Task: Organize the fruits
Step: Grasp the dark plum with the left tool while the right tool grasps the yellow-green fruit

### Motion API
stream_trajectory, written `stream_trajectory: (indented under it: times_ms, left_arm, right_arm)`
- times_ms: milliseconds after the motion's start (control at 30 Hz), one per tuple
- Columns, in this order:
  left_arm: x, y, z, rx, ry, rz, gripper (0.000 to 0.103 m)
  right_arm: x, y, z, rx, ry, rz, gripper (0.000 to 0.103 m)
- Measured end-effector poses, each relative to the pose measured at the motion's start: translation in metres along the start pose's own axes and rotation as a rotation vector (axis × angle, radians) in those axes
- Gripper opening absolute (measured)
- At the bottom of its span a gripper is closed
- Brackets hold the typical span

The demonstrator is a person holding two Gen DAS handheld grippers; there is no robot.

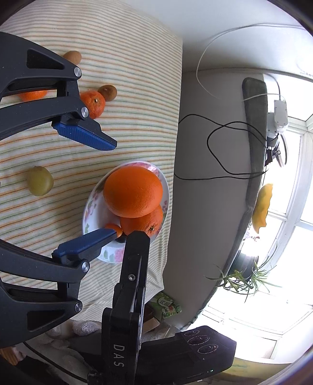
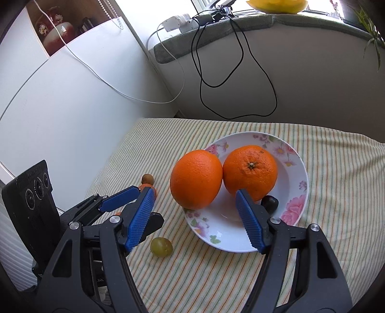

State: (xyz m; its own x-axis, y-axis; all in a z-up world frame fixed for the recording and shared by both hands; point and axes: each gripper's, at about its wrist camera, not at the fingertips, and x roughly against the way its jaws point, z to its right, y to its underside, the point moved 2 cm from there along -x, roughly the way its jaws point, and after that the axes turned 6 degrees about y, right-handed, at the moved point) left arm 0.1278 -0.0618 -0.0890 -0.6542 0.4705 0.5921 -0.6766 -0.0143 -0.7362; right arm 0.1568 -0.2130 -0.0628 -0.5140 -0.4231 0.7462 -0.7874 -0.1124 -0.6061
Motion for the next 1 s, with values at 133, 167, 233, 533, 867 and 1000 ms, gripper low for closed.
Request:
stream_trajectory:
  times_ms: [133,167,233,533,867,1000]
  left_arm:
    - [0.012,0.005,-0.003,0.004,-0.007,0.017,0.067]
    - [0.015,0.007,-0.004,0.002,-0.009,0.021,0.067]
    - [0.02,0.01,-0.006,-0.001,-0.018,0.027,0.067]
    - [0.047,0.033,-0.024,0.021,-0.078,0.043,0.067]
    - [0.076,0.072,-0.053,0.085,-0.159,0.025,0.067]
    - [0.083,0.084,-0.066,0.133,-0.171,0.022,0.067]
  right_arm:
    - [0.008,0.007,-0.009,0.038,0.008,0.036,0.073]
    - [0.011,0.009,-0.011,0.044,0.013,0.046,0.073]
    - [0.014,0.013,-0.015,0.063,0.026,0.06,0.073]
    - [0.025,0.035,-0.037,0.152,0.046,0.088,0.073]
    - [0.018,0.062,-0.056,0.195,0.025,0.07,0.073]
    - [0.01,0.072,-0.06,0.212,0.031,0.05,0.073]
